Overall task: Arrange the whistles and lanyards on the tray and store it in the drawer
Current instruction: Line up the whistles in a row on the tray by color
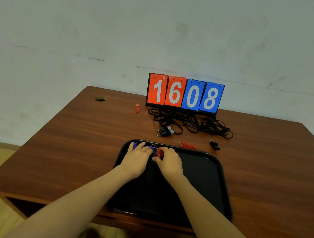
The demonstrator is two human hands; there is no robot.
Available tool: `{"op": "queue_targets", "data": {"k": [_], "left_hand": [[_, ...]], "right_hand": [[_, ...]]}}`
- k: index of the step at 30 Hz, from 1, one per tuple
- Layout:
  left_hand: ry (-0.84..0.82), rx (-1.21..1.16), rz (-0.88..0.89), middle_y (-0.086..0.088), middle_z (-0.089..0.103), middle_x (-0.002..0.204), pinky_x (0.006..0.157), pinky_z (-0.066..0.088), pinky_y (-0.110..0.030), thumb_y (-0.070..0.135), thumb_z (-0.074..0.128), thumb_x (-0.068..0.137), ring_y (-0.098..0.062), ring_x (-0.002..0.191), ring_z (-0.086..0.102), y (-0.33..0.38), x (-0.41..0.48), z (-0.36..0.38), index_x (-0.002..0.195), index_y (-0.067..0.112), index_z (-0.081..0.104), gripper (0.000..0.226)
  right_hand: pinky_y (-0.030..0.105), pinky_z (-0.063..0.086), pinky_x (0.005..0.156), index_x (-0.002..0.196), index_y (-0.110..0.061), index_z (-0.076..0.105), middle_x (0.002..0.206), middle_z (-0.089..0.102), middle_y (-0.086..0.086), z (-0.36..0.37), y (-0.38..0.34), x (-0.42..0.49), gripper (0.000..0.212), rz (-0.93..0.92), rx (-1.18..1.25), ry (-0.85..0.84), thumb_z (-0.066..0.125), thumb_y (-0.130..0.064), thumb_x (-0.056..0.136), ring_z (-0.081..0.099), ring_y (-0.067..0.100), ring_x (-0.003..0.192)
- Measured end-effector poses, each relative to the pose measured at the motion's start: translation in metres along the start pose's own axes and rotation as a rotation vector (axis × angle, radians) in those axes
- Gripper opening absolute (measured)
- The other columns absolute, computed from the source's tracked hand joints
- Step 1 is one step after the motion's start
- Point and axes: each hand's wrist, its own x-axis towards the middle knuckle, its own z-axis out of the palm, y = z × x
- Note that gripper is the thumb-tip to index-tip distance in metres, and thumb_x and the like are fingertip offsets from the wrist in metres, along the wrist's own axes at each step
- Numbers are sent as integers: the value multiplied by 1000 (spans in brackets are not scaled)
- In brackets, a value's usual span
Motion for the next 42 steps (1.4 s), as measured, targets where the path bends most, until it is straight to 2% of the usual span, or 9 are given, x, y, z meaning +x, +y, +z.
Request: {"op": "queue_targets", "data": {"k": [5,11,19,22,26,31,36,39,42], "left_hand": [[78,-5,26,-5,21,157,120,3,-46,5,38,96,-22,148,3,1,-1,1,145,11,31,51],[169,-1,48,-11,28,152,120,14,-37,5,47,90,-26,144,18,3,14,-2,141,8,37,52],[130,-95,-91,-11,42,140,99,42,-38,4,49,89,-28,127,40,-6,75,-26,137,7,42,48],[100,-89,-136,-12,43,139,98,42,-39,8,48,91,-29,126,41,-17,98,-24,136,8,43,45],[76,-79,-203,-15,38,140,99,40,-43,10,44,92,-33,128,37,-35,133,-21,134,6,43,43],[115,-124,-305,-18,4,157,113,27,-47,8,42,92,-35,145,9,-61,174,-20,144,9,30,53],[47,-192,-405,-16,-8,158,119,16,-48,9,40,93,-34,146,-2,-84,207,-14,149,10,18,60],[12,-132,-387,-16,4,158,111,29,-47,11,36,95,-37,140,22,-93,215,-10,142,8,31,47],[123,-11,-329,-18,33,141,91,45,-44,0,38,93,-35,120,43,-93,210,-8,127,2,45,34]], "right_hand": [[33,43,96,129,-14,53,128,53,5,-4,4,-3,36,-33,-9,110,47,-31,97,47,21,120],[34,43,96,122,-14,57,126,51,4,-31,25,13,28,5,-126,250,45,-21,97,42,22,121],[40,41,98,125,-11,51,130,48,14,-55,43,65,31,237,-227,10,48,-12,95,44,34,121],[38,45,92,113,-7,59,122,57,15,-52,44,85,24,200,-246,32,46,-7,93,53,33,112],[38,44,91,116,-4,58,121,56,16,-44,38,113,27,145,-252,64,43,-2,94,51,34,114],[36,46,82,108,-4,63,112,62,15,-38,46,145,23,179,-267,72,45,-2,94,57,32,105],[36,52,85,108,-5,66,109,67,13,-38,55,159,21,218,-231,33,52,-3,92,63,28,101],[39,53,89,107,-2,68,108,68,14,-42,56,160,20,203,-184,26,56,-8,92,64,30,101],[40,52,90,108,0,68,109,68,16,-44,55,157,21,189,-157,27,56,-8,92,64,31,102]]}}
